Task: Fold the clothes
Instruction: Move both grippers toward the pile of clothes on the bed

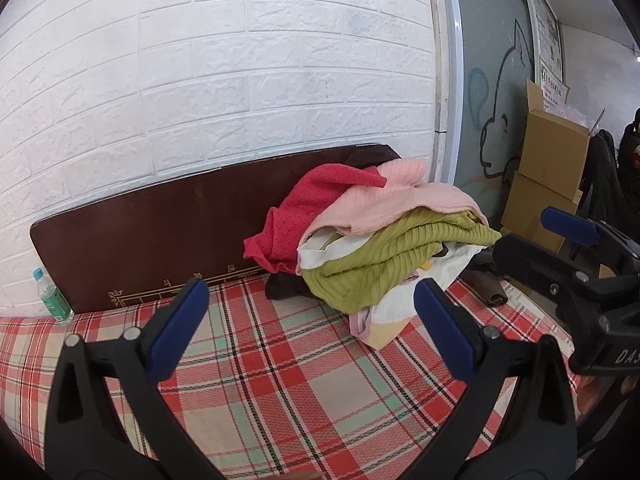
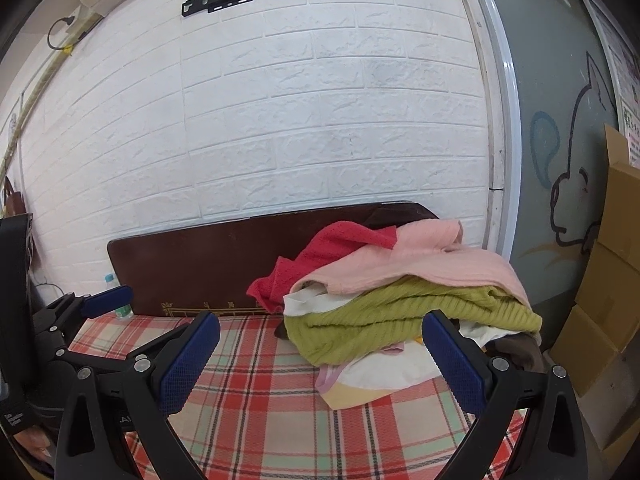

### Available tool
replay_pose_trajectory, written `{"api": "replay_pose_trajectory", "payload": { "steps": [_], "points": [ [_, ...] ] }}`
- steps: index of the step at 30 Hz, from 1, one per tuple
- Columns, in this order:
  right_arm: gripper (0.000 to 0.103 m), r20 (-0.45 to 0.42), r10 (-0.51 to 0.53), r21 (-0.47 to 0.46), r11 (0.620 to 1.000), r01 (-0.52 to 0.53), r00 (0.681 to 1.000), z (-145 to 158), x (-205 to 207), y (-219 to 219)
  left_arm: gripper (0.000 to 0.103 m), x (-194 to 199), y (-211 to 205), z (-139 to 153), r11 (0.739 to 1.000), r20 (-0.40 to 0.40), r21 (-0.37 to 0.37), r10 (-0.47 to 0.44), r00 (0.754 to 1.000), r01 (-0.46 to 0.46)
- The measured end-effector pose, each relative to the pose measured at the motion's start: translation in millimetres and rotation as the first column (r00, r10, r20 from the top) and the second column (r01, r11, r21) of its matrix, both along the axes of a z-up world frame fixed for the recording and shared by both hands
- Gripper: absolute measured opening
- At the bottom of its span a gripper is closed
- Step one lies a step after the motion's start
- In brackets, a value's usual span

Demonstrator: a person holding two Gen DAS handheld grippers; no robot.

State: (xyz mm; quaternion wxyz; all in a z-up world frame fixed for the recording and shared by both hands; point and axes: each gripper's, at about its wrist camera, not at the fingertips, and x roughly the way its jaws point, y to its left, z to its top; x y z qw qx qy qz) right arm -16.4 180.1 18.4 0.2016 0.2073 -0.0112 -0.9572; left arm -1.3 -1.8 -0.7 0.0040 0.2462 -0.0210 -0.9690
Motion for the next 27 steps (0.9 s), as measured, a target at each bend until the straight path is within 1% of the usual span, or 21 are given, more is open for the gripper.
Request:
{"api": "replay_pose_trajectory", "payload": {
  "steps": [2, 7, 10, 13, 15, 27],
  "points": [
    [0.103, 0.002, -0.009, 0.009, 1.0, 0.009, 1.0, -2.0, -4.2, 0.2, 0.103, -4.4, -6.0, -2.4, 1.0, 0.013, 0.003, -0.001, 1.0, 0.001],
    [0.103, 0.018, -0.004, -0.003, 1.0, 0.004, 1.0, -8.0, -12.1, 4.5, 0.103, -15.5, -20.9, -8.2, 1.0, 0.045, 0.009, -0.005, 0.999, 0.005],
    [0.103, 0.02, -0.003, 0.008, 1.0, 0.003, 1.0, -10.5, -17.0, 4.6, 0.103, -19.4, -16.4, -8.6, 1.0, 0.068, 0.017, -0.004, 0.998, 0.003],
    [0.103, 0.023, -0.003, 0.019, 1.0, 0.002, 1.0, -13.0, -22.2, 4.6, 0.103, -28.5, -20.3, -13.7, 1.0, 0.017, 0.015, 0.001, 1.0, -0.001],
    [0.103, 0.025, -0.001, 0.022, 1.0, 0.0, 1.0, -15.0, -25.6, 5.3, 0.103, -32.7, -21.1, -14.0, 1.0, 0.012, 0.014, 0.002, 1.0, -0.002],
    [0.103, 0.036, -0.004, 0.045, 0.999, 0.002, 0.999, -29.4, -47.6, 7.5, 0.103, -56.5, -19.0, -29.3, 1.0, 0.07, 0.008, 0.004, 0.998, -0.005]
  ]
}}
